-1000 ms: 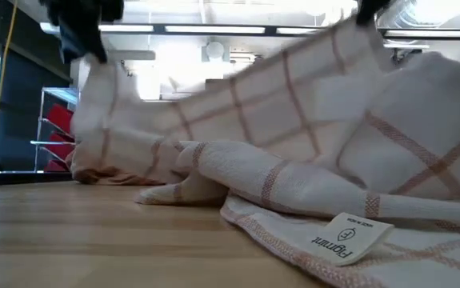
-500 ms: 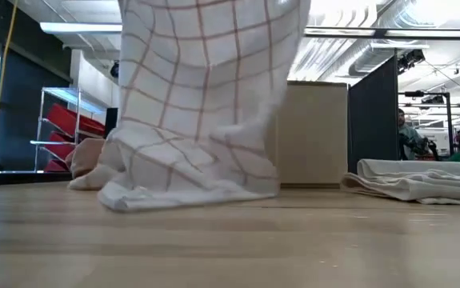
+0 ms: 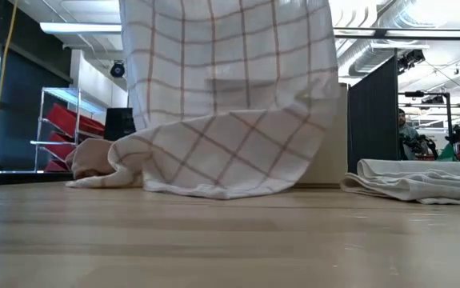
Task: Fold towel
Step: Fold the white squared towel
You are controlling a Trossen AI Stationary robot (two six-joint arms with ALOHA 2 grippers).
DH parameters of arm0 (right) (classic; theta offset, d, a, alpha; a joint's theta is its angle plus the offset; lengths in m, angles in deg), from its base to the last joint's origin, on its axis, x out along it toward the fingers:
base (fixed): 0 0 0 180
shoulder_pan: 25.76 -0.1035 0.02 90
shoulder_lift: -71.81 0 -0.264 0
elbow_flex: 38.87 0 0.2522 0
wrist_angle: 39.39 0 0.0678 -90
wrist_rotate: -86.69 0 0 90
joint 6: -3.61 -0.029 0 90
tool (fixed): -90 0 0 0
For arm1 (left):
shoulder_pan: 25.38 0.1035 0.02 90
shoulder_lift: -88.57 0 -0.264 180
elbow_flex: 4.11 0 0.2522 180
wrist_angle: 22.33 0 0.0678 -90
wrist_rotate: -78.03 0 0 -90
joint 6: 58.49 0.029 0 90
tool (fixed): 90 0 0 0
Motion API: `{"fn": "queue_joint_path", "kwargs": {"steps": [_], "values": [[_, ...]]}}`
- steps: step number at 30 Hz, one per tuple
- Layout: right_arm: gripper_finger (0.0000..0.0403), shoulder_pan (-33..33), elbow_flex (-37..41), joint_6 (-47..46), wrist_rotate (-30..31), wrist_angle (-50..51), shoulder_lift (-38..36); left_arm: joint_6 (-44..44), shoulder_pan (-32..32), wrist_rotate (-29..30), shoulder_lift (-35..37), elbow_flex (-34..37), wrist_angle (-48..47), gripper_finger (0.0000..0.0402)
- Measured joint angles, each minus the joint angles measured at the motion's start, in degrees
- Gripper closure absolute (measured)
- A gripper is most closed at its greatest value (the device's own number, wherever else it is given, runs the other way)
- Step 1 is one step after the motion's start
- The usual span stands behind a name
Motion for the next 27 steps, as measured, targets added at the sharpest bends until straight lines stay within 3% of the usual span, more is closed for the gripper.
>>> {"fn": "queue_joint_path", "kwargs": {"steps": [6,12,16,21,24,27], "values": [[0.0401,-9.82,-0.60,1.92,-7.61,-9.68,0.02,-5.54,-6.87,-13.89,-0.05,-2.03,5.43,0.0402],[0.0401,-19.51,-0.60,11.20,-17.06,-27.89,0.07,-8.08,-15.39,-23.36,-2.21,-2.09,21.22,0.0402],[0.0401,-25.13,-0.62,18.87,-20.30,-37.99,0.12,-6.47,-21.20,-23.46,-4.71,-2.09,31.10,0.0402],[0.0401,-31.97,-0.62,28.73,-21.06,-44.90,0.55,-2.33,-29.09,-19.58,-8.98,-3.31,38.53,0.0402],[0.0401,-35.65,-0.62,34.04,-14.30,-46.63,0.65,2.13,-33.13,-13.08,-11.53,-6.64,36.89,0.0402],[0.0401,-38.43,-0.62,37.85,-1.80,-47.31,0.60,7.65,-36.24,-5.77,-12.89,-11.81,33.82,0.0402]]}}
